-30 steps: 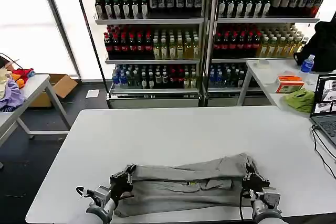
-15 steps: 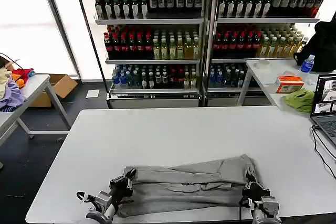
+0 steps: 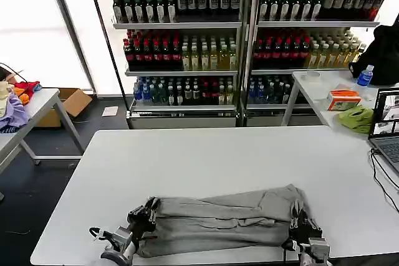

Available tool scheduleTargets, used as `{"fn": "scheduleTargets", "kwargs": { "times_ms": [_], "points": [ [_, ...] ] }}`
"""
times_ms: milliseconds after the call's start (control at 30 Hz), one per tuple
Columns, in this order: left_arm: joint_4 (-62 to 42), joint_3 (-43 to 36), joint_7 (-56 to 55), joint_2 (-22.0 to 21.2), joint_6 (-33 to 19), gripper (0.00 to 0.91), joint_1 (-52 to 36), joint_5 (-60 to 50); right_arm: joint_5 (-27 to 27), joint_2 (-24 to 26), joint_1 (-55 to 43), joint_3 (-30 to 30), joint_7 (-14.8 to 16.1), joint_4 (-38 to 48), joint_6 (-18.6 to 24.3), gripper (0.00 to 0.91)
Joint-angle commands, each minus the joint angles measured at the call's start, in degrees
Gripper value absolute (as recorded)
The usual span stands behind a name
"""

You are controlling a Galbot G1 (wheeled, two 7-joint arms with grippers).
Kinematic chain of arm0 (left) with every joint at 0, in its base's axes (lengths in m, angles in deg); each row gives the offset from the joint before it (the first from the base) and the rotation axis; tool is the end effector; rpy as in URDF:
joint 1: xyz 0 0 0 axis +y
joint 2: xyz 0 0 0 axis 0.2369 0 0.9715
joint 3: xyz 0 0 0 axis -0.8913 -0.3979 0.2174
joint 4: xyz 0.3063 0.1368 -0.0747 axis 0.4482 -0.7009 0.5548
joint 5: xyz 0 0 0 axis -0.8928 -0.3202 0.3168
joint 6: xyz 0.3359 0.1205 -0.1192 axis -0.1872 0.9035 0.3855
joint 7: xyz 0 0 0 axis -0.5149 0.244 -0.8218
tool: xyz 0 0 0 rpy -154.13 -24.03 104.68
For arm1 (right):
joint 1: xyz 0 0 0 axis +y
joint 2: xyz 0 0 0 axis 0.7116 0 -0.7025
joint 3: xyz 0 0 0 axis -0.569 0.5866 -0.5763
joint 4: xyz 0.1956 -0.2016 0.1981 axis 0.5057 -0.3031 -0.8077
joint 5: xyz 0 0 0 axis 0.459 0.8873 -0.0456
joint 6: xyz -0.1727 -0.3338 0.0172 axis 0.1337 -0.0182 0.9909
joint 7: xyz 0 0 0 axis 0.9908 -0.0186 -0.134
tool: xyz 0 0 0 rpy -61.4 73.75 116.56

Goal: Fold and organize the clothes.

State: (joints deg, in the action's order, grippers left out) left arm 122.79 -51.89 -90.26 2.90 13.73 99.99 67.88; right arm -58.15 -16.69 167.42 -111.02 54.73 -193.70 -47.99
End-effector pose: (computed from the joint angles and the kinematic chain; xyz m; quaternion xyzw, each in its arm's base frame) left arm 0.2268 0.0188 -0.3104 -0.1358 -0.9628 -0.1329 0.1921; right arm 0.1972 -0.0456 -0.2971 -0.0986 -0.9713 0.0673 0.2055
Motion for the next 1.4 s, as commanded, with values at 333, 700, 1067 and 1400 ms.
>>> {"fn": "scheduleTargets", "kwargs": {
  "times_ms": [333, 700, 1067, 1400],
  "points": [
    [3.9, 3.0, -7.0, -7.2, 8.0, 0.907, 2.5, 5.5, -4.2, 0.1, -3.9, -7.1, -3.1, -5.7, 0.9, 0.907],
    [2.2, 2.0, -6.9, -11.4, 7.6, 0.907, 2.5, 6.3, -3.7, 0.3, -3.7, -4.6, -2.5, -5.5, 1.1, 0.907],
    [1.5, 2.5, -6.9, -11.5, 6.6, 0.010, 4.2, 5.7, -3.4, 0.3, -4.4, -3.7, -2.5, -4.5, 1.2, 0.907],
    [1.0, 2.2, -5.4, -11.7, 4.9, 0.010, 5.3, 4.4, -3.5, 0.4, -5.5, -3.7, -2.6, -3.4, 1.0, 0.907]
  ]
}}
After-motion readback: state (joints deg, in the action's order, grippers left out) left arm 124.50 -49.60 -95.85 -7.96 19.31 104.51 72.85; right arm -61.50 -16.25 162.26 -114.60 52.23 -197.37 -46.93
